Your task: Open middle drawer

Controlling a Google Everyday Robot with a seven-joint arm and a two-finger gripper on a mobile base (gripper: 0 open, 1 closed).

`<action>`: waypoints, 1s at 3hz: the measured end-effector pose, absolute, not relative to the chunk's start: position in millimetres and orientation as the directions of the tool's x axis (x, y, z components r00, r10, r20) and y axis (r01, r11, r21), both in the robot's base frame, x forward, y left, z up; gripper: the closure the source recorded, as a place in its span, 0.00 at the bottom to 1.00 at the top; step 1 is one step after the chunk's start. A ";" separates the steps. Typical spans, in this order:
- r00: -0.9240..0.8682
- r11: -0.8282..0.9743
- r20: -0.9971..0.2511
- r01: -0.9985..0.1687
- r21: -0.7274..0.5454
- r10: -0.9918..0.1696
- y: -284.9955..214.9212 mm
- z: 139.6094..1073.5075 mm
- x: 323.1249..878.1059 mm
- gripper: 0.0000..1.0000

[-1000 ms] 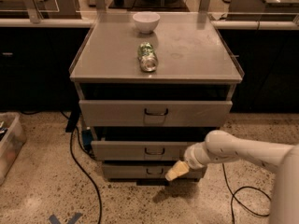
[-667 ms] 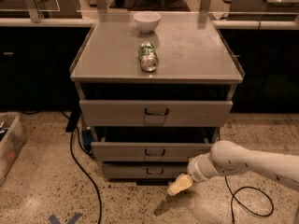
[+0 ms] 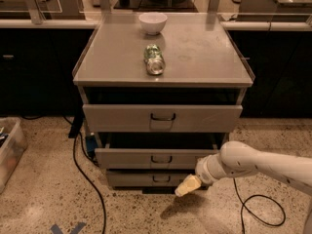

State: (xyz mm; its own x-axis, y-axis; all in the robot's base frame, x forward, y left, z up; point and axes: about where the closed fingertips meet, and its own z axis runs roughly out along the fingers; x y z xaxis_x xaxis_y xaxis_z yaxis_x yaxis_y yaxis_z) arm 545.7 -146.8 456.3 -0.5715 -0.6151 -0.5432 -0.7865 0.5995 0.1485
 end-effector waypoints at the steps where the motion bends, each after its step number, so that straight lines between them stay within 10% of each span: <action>1: -0.559 0.615 -0.564 -0.781 0.111 -0.608 -149.0 460.0 571.2 0.00; 3: -0.550 0.631 -0.596 -0.771 0.091 -0.586 -143.7 454.6 601.8 0.00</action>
Offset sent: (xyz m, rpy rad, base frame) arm 0.0658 -0.0020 -0.0001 0.0122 -0.0979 -0.0638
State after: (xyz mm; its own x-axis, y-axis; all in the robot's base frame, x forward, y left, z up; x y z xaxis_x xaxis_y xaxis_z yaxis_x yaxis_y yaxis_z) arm 601.8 -143.7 454.6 -0.5497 -0.5858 -0.5955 -0.7706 0.6309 0.0906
